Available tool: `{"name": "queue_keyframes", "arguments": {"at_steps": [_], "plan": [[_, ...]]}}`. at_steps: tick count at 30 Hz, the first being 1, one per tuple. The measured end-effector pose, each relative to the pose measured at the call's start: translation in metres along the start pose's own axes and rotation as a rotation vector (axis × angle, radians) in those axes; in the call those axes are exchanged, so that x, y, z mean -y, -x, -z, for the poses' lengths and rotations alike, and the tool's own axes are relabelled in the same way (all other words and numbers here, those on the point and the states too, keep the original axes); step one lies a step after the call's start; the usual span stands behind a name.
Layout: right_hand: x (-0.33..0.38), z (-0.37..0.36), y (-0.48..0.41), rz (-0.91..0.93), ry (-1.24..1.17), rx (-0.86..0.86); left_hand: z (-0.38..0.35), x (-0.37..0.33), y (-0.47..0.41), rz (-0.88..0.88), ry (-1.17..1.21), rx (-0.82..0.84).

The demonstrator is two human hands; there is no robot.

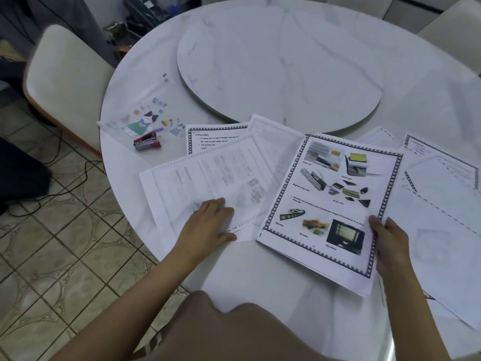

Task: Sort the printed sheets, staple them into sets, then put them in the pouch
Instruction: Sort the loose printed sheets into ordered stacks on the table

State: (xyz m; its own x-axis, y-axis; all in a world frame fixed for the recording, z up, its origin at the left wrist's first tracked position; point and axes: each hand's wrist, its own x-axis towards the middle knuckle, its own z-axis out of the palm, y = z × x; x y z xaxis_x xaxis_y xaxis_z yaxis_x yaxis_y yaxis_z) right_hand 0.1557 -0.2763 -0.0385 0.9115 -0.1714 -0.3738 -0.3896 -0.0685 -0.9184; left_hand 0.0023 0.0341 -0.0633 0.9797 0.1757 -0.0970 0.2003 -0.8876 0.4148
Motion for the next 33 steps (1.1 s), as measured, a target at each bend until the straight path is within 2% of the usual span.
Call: {"name": "queue_keyframes", "arguments": {"at_steps": [7, 12, 16, 21, 26, 30, 33], "plan": [[-0.01, 0.0, -0.002, -0.024, -0.015, 0.001, 0.0, -0.009, 0.003, -0.117, -0.21, -0.122], [-0.01, -0.001, 0.001, -0.043, -0.011, 0.005, 0.0, -0.006, 0.003, -0.119, -0.204, -0.154], [-0.01, -0.001, 0.001, -0.046, 0.005, -0.011, 0.01, -0.003, 0.002, -0.05, -0.152, -0.225], [-0.011, 0.002, 0.0, -0.054, 0.001, -0.031, 0.061, 0.0, 0.001, 0.021, 0.053, -0.444], [-0.012, 0.0, 0.003, -0.07, 0.002, -0.03, 0.118, 0.003, -0.002, 0.161, 0.39, -0.71], [-0.012, -0.006, 0.004, -0.077, -0.024, -0.007, 0.138, 0.023, -0.006, 0.401, 0.759, -0.86], [-0.011, -0.01, 0.004, -0.072, -0.021, 0.008, 0.136, 0.044, -0.001, 0.63, 0.894, -0.909]]}}
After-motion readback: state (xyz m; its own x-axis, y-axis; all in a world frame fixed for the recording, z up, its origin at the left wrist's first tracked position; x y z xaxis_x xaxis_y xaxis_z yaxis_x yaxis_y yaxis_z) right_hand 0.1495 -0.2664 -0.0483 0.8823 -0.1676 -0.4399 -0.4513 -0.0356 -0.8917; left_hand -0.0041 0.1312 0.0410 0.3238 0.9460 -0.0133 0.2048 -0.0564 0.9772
